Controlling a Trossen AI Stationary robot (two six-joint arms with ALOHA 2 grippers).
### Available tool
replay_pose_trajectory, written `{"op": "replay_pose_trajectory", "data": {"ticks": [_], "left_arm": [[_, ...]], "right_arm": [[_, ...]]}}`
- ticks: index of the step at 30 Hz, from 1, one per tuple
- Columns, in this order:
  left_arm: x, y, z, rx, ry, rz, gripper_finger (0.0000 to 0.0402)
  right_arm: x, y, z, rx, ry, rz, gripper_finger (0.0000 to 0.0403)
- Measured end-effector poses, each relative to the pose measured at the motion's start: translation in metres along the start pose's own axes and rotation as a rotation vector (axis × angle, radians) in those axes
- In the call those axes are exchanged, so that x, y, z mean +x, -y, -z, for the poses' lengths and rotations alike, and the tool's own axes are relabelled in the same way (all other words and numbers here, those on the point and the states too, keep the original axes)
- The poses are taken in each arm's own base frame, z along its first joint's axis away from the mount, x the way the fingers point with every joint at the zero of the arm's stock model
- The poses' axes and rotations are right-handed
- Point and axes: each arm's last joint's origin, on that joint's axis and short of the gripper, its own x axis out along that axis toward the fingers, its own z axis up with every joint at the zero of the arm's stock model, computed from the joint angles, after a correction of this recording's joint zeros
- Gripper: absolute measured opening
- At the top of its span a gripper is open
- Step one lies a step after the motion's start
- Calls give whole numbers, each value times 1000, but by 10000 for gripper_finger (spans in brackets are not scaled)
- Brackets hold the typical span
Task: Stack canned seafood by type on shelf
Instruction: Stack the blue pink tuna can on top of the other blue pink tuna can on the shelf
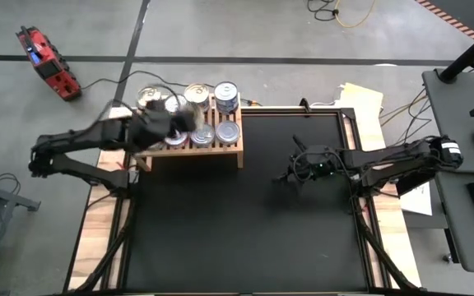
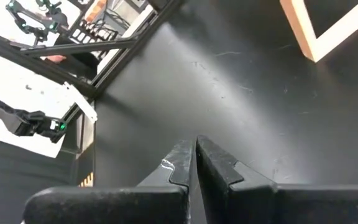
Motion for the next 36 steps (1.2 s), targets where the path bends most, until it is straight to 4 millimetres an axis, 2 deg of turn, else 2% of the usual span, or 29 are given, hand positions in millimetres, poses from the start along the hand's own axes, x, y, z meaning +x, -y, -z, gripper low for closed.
{"op": "replay_pose_trajectory", "data": {"ticks": [5,12,19,23,29,36], "left_arm": [[-5,-22,-38,-125,141,-53,169],[-4,-42,-65,-181,238,-143,169],[1,-63,-88,-181,66,-86,169],[8,-75,-105,-172,-32,3,169],[11,-91,-127,-162,-30,77,169],[8,-111,-136,-213,-23,-1,169]], "right_arm": [[-3,10,-10,-25,-8,-20,12],[-8,23,-21,-48,3,-26,12],[-13,35,-34,-37,36,-7,12],[-10,33,-55,-66,67,-9,12],[10,32,-92,-71,77,-10,12],[12,32,-109,-75,78,19,12]]}}
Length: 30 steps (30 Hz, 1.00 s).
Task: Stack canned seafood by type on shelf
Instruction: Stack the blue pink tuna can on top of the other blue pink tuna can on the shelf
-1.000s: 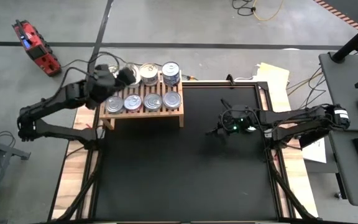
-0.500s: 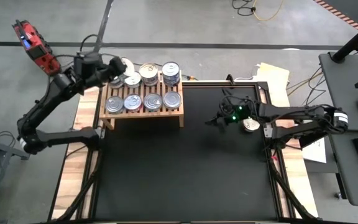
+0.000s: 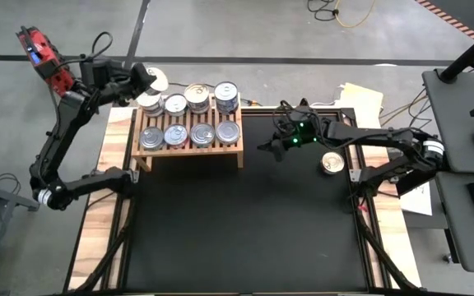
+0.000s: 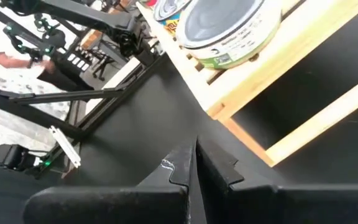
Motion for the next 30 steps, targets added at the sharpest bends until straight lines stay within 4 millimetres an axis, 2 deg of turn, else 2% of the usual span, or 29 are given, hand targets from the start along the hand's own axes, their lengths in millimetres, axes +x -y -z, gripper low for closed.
{"op": "replay_pose_trajectory", "data": {"ticks": [5,15,19,23,27,30], "left_arm": [[7,-5,-5,-26,14,-39,169],[3,8,-11,51,63,182,169],[9,7,-4,65,51,312,169],[4,13,5,89,81,551,169],[-3,15,14,-11,82,744,169],[-10,16,22,-95,47,808,169]], "right_arm": [[-4,-2,-8,-8,-11,27,12],[-6,-1,-12,-6,-2,37,12],[-7,2,-13,-2,6,44,12],[-9,0,-16,-9,21,39,12],[-15,-13,-29,-87,49,-10,12],[-21,-29,-47,-189,80,-34,12]]}}
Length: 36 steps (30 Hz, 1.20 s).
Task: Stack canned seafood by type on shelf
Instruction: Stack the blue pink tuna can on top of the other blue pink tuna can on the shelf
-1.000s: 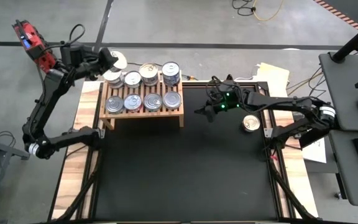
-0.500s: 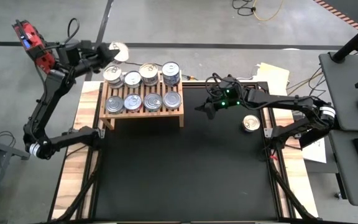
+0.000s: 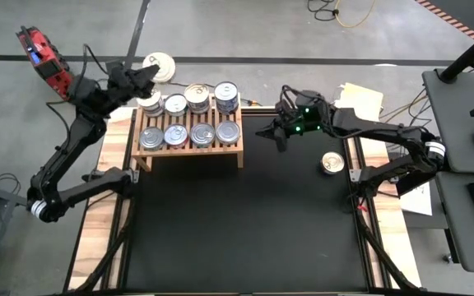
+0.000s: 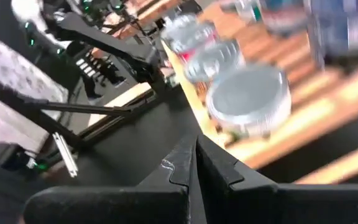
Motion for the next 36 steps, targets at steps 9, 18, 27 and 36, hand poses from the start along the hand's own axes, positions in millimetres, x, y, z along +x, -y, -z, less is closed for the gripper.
{"op": "replay_pose_trajectory", "data": {"ticks": [9,18,27,36], "left_arm": [[1,6,28,-177,-104,20,169],[11,19,62,-298,-184,51,169],[26,29,112,-397,-216,-3,169],[41,30,150,-534,-166,-62,169]], "right_arm": [[-25,-39,-55,-495,39,-7,12],[-36,-68,-79,-948,133,88,12],[-31,-95,-75,-1292,142,121,32],[-27,-113,-71,-1448,194,83,159]]}}
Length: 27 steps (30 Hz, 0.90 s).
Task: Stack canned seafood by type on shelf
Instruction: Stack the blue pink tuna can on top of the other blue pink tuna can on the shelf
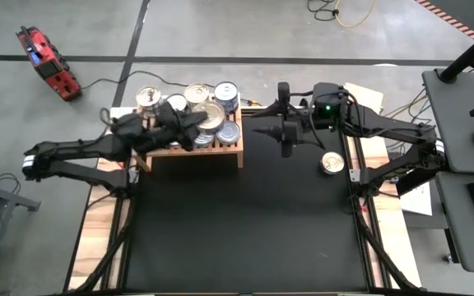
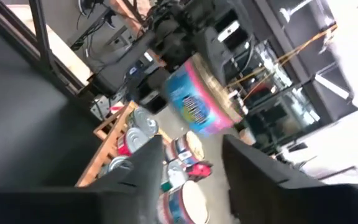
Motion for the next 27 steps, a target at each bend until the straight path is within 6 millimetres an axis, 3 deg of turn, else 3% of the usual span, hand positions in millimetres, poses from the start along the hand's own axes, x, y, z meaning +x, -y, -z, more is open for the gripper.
{"op": "replay_pose_trajectory", "data": {"ticks": [7,13,18,27], "left_arm": [[32,-14,19,-136,-49,122,169],[51,-31,30,-202,-105,153,169],[61,-42,36,-237,-129,165,169],[67,-51,41,-241,-146,152,169]], "right_arm": [[1,-4,-7,-125,25,-10,256],[2,-6,-10,-204,14,-2,300],[4,-7,-8,-227,-14,-2,310],[23,-21,-4,-278,-19,-67,282]]}}
